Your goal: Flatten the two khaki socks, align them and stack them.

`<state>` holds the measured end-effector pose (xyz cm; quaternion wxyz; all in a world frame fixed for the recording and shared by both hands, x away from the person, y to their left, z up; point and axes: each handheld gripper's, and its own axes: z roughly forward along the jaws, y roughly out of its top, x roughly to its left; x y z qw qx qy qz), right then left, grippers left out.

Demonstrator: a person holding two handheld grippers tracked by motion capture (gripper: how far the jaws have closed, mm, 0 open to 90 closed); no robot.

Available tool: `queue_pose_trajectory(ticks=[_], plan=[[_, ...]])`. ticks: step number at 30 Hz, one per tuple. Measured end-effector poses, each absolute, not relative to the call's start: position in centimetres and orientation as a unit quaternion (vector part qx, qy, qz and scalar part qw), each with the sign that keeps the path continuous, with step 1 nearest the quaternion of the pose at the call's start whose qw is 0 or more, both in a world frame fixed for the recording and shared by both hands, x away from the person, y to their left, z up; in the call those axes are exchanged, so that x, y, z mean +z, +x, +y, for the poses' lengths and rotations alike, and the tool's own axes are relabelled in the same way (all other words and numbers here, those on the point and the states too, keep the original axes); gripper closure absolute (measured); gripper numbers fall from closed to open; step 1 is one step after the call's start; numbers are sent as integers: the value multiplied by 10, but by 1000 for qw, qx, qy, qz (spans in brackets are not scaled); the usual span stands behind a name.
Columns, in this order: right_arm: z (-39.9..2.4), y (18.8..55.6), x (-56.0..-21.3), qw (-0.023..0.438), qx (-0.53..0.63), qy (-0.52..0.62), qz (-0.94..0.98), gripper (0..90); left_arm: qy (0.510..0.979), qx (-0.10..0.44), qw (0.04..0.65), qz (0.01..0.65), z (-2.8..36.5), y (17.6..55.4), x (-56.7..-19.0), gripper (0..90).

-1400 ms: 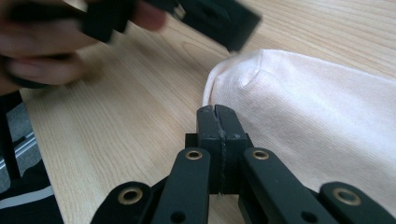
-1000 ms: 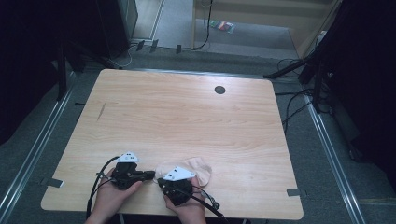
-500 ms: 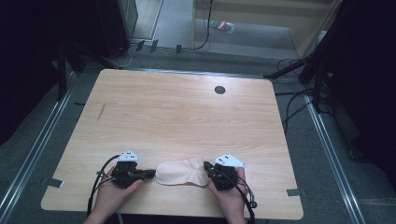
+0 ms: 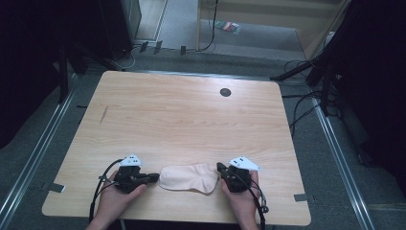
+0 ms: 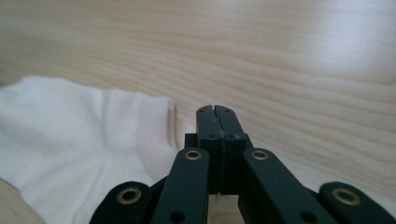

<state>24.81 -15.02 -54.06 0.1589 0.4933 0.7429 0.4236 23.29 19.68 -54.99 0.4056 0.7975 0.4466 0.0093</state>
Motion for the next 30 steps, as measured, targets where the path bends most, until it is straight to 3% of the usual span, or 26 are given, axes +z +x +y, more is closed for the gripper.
queue_pose_trajectory(ticks=[6, 8, 9, 14, 17, 19, 20, 23, 30], plan=[[-165, 249, -532, 173, 441, 499, 726, 900, 784, 15, 436, 441, 201, 231, -545, 900], [-178, 250, -528, 181, 453, 501, 715, 807, 778, 25, 447, 441, 205, 230, -542, 876], [-178, 250, -528, 181, 453, 501, 715, 807, 775, 30, 453, 440, 208, 230, -541, 876], [-199, 251, -523, 204, 464, 493, 707, 534, 759, 50, 479, 439, 220, 230, -535, 747], [-211, 250, -523, 215, 458, 497, 705, 443, 746, 66, 495, 441, 228, 230, -531, 677], [-225, 250, -525, 208, 459, 505, 701, 408, 738, 78, 502, 445, 234, 230, -528, 556], [-225, 250, -525, 208, 459, 505, 701, 408, 733, 82, 503, 451, 236, 231, -527, 556], [-239, 249, -526, 211, 460, 510, 696, 345, 717, 102, 511, 463, 247, 231, -525, 420], [-262, 246, -527, 222, 456, 519, 688, 240, 702, 135, 508, 481, 275, 230, -526, 258]])
